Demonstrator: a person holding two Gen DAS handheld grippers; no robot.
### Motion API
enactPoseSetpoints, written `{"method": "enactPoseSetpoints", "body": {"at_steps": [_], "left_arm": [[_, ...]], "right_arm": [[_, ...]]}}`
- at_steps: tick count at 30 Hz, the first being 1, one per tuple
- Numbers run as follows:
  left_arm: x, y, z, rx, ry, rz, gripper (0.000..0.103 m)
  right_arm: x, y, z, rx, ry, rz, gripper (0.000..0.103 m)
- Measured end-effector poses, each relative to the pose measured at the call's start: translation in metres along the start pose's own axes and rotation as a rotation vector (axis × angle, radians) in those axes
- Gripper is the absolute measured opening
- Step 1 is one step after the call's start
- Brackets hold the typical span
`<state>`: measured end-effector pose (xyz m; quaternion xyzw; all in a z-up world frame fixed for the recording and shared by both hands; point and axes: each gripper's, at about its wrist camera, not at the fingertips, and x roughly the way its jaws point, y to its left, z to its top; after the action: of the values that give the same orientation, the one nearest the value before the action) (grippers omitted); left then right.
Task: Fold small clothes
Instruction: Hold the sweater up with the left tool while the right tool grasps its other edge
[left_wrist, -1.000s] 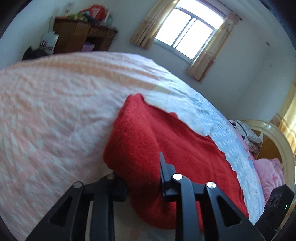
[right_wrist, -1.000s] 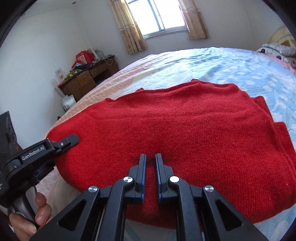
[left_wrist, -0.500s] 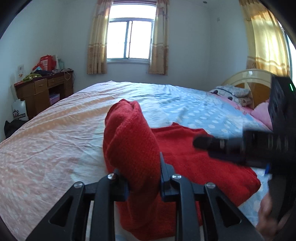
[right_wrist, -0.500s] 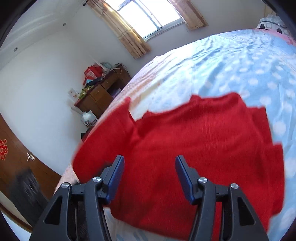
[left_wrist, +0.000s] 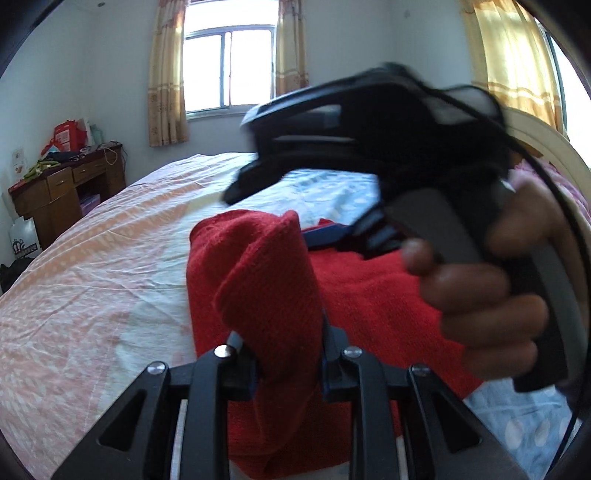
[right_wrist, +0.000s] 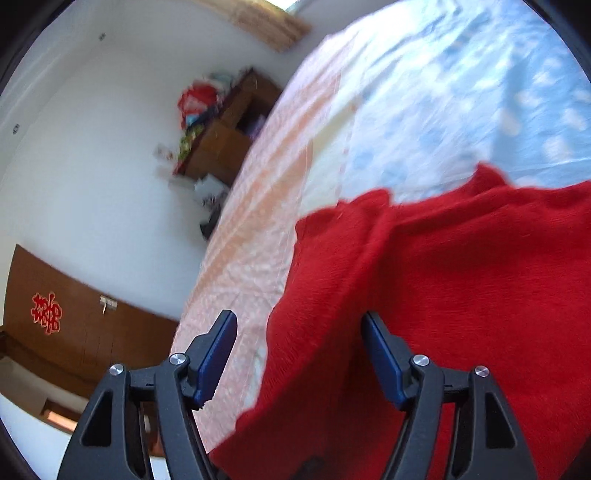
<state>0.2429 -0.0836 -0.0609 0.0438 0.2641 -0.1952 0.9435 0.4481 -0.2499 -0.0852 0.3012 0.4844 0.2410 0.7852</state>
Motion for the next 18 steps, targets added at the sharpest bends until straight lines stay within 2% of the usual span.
{"method": "enactPoseSetpoints", "body": {"at_steps": [2, 4, 7, 10, 14, 18], "left_arm": [[-0.001, -0.002, -0.001, 0.010, 0.001, -0.009, 0.024], [-0.002, -0.003, -0.002, 0.011, 0.003, -0.015, 0.024], [-0.001, -0.002, -0.004, 0.001, 0.022, -0.027, 0.024], [-0.004, -0.005, -0.002, 0.019, 0.019, -0.022, 0.024], [-0.012, -0.017, 0.005, 0.047, -0.003, -0.030, 0.024], [-0.016, -0.038, 0.014, 0.078, -0.024, -0.067, 0.025]], "right_arm": [[0.007, 0.006, 0.000, -0.053, 0.003, -0.084, 0.068], [0.010, 0.012, -0.001, -0.116, -0.013, -0.162, 0.040], [0.011, 0.016, -0.007, -0.188, -0.021, -0.245, 0.027], [0.004, 0.027, -0.010, -0.280, -0.056, -0.307, 0.024], [-0.024, 0.036, -0.010, -0.356, -0.115, -0.290, 0.024], [-0.055, 0.033, -0.009, -0.412, -0.159, -0.321, 0.024]]}}
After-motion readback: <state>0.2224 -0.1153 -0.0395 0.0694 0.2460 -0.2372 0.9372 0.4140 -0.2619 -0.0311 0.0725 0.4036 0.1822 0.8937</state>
